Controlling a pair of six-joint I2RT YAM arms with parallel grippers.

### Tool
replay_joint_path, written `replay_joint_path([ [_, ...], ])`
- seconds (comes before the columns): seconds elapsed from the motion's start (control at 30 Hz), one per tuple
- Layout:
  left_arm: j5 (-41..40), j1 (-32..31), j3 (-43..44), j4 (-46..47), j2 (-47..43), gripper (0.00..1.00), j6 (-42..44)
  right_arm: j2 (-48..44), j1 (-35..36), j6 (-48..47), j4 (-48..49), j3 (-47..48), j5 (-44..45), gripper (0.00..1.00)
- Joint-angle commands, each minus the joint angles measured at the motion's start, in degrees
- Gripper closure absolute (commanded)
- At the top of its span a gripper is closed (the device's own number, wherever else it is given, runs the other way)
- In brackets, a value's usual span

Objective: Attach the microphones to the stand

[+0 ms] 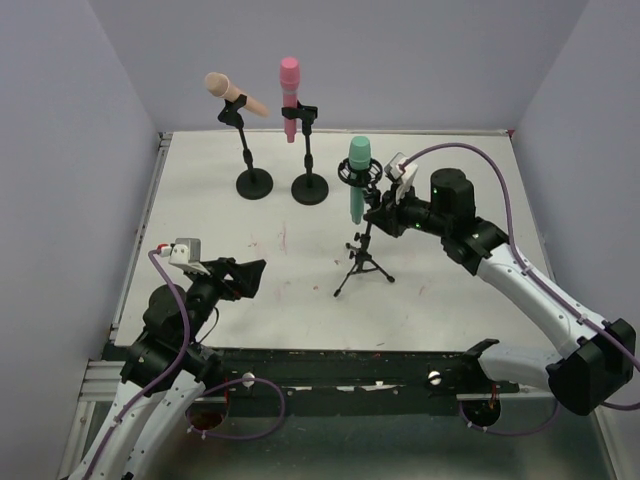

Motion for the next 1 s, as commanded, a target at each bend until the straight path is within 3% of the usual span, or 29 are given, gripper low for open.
replay_joint_path([
  [0.0, -0.91, 0.18, -0.96, -0.02, -1.19, 0.02, 0.95, -0.38, -3.08, -8.15, 1.39, 0.05, 1.52, 0.91],
  [0.23, -1.26, 0.18, -0.61, -0.90, -2.51, 0.02, 1.66, 2.34, -8.34, -13.25, 2.00, 7.51, -0.86, 0.94],
  [0.5, -0.91, 0.18, -0.17, -1.60, -3.47, 0.02, 1.74, 11.65, -18.10, -14.14, 15.69, 12.09, -5.69, 0.95],
  [0.73, -1.43, 0.18, -0.08, -2.92, -5.49, 0.02, 2.44, 21.41, -34.09, -10.27, 28.54, 16.65, -11.40, 0.95],
  [0.97, -1.96, 0.18, 0.88, -1.95, -4.36, 0.02, 4.73, 32.48, -44.82, -11.32, 27.94, 28.42, -14.39, 0.95],
])
